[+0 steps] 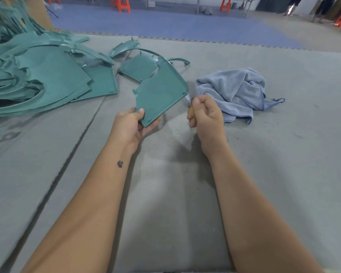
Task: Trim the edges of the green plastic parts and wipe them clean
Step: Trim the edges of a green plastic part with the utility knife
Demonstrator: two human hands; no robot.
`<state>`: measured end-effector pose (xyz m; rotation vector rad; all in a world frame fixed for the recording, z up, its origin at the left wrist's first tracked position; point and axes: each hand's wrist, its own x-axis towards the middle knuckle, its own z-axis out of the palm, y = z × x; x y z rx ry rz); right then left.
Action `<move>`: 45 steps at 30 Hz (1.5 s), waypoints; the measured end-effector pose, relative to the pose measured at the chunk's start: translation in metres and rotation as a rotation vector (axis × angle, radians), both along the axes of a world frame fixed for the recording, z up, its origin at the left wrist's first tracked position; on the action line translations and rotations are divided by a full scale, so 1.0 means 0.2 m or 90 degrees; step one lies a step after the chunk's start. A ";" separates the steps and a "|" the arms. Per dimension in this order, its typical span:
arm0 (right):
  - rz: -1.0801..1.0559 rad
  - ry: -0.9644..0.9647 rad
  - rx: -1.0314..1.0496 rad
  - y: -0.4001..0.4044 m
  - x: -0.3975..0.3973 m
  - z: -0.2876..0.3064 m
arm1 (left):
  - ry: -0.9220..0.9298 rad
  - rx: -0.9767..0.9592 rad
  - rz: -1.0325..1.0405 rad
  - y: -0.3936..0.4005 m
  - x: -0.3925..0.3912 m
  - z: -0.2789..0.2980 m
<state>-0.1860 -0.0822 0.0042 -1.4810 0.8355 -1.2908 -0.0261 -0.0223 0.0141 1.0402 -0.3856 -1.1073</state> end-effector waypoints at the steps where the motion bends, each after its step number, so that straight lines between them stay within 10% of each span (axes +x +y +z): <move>1: -0.013 -0.032 0.012 0.00 0.00 0.00 | 0.010 -0.002 0.000 0.00 0.00 0.01; 29: 0.104 0.134 -0.075 0.06 0.10 0.01 | 0.083 0.005 -0.035 0.03 0.01 0.03; 45: -0.017 -0.029 -0.010 0.02 0.02 0.07 | 0.073 0.020 -0.061 0.04 0.02 0.04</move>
